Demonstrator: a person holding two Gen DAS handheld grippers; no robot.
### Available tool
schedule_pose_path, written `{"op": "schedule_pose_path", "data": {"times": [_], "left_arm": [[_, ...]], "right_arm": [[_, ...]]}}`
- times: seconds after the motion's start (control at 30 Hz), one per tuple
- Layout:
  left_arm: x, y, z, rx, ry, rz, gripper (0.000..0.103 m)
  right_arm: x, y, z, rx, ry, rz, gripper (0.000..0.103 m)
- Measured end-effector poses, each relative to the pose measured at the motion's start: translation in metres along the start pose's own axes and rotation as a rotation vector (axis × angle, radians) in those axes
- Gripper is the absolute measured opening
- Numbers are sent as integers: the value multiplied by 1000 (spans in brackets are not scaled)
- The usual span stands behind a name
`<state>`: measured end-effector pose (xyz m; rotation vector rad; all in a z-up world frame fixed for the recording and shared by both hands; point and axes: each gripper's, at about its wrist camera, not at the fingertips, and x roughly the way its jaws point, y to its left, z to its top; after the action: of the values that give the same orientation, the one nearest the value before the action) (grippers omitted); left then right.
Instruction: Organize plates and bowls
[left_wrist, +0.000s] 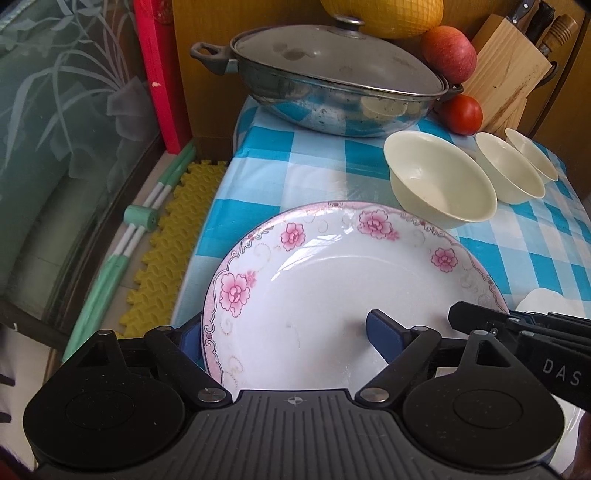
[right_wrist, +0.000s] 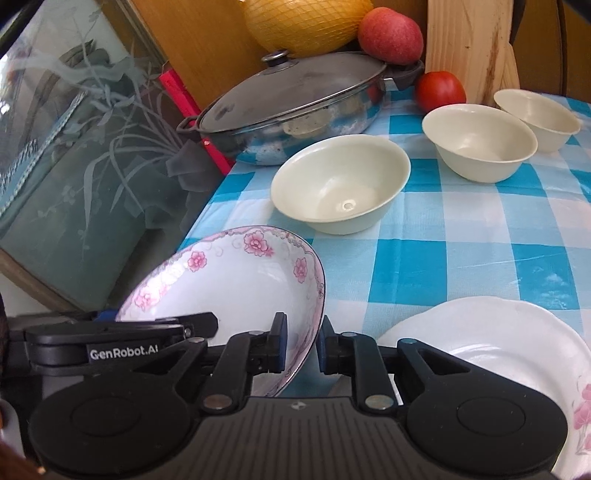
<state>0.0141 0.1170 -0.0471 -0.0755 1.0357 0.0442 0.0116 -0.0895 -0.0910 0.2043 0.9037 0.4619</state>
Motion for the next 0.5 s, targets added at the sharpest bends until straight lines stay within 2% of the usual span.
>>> {"op": "schedule_pose_path", "data": {"times": [0.2,0.33,0.5], "left_arm": [[2,0,-7,22,17,-20,90],[4,2,-5,11,25,-25,90],[8,1,-7,13,24,-2,97]], "right_arm": [[0,-6,-5,42,12,4,17],[6,1,-2,-2,-1,-40,20],[12,-2,-3,-3,-17,-28,24]]}}
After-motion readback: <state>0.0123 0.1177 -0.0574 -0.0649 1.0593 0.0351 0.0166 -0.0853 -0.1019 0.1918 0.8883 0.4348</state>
